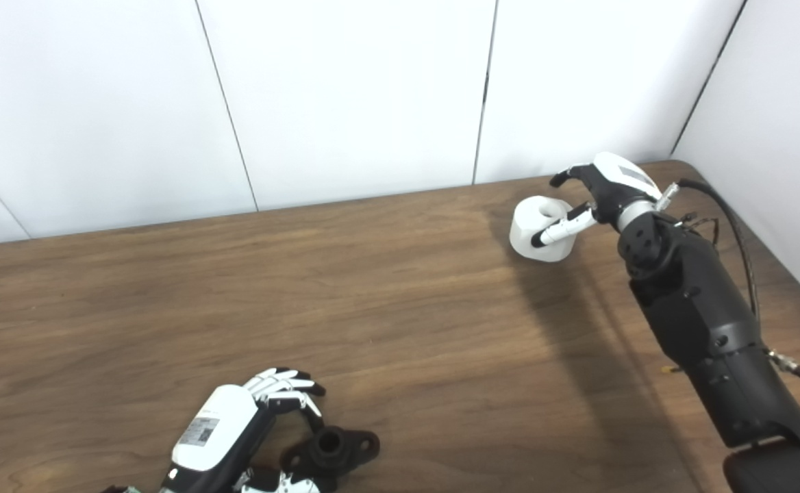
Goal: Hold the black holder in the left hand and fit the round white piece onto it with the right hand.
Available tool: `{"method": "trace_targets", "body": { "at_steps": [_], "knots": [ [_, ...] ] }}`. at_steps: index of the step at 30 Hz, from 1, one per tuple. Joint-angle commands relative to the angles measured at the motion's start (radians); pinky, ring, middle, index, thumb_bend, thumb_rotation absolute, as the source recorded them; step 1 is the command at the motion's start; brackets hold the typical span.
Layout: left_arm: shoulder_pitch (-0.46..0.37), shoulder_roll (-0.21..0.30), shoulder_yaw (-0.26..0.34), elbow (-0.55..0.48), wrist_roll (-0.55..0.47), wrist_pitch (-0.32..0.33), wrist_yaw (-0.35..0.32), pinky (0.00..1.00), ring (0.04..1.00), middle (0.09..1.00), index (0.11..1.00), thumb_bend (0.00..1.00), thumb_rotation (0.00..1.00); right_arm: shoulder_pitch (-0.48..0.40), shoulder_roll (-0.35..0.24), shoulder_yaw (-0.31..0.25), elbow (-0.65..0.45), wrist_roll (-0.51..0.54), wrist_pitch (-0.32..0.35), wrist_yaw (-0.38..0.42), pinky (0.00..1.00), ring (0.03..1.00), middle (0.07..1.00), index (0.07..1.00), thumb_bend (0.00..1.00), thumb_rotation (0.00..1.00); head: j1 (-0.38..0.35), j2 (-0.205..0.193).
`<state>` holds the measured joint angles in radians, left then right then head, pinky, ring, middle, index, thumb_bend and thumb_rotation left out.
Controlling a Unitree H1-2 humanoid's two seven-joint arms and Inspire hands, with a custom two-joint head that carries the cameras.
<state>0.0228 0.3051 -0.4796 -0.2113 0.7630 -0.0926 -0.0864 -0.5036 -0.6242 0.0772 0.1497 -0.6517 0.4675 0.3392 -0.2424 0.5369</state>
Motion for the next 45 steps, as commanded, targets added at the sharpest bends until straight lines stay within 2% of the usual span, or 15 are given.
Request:
{"method": "trace_targets", "body": {
  "at_steps": [1,17,31,45],
  "knots": [
    [0.054,0.021,-0.023,0.045,0.022,0.065,-0.11,0.86,0.841,0.769,0.487,0.52,0.05,-0.055,-0.041,-0.002,-0.013,-0.017,0.0,-0.004,0.89,1.0,0.902,0.774,0.87,0.27,0.001,0.002],
    [0.049,0.019,-0.024,0.044,0.026,0.057,-0.102,0.85,0.832,0.761,0.487,0.52,0.05,-0.054,-0.051,0.021,-0.005,-0.023,-0.003,-0.002,0.86,0.994,0.897,0.757,0.86,0.27,0.001,0.006],
    [0.049,0.011,-0.021,0.033,0.052,0.074,-0.101,0.85,0.822,0.756,0.486,0.52,0.05,-0.048,-0.062,0.026,-0.011,-0.013,-0.014,-0.008,0.88,0.984,0.859,0.714,0.83,0.29,0.006,0.013],
    [0.051,0.007,-0.016,0.033,0.066,0.07,-0.084,0.84,0.817,0.744,0.486,0.52,0.05,-0.048,-0.063,0.034,-0.015,-0.017,-0.021,-0.012,0.82,0.978,0.878,0.626,0.8,0.22,0.009,0.016]
  ]
}}
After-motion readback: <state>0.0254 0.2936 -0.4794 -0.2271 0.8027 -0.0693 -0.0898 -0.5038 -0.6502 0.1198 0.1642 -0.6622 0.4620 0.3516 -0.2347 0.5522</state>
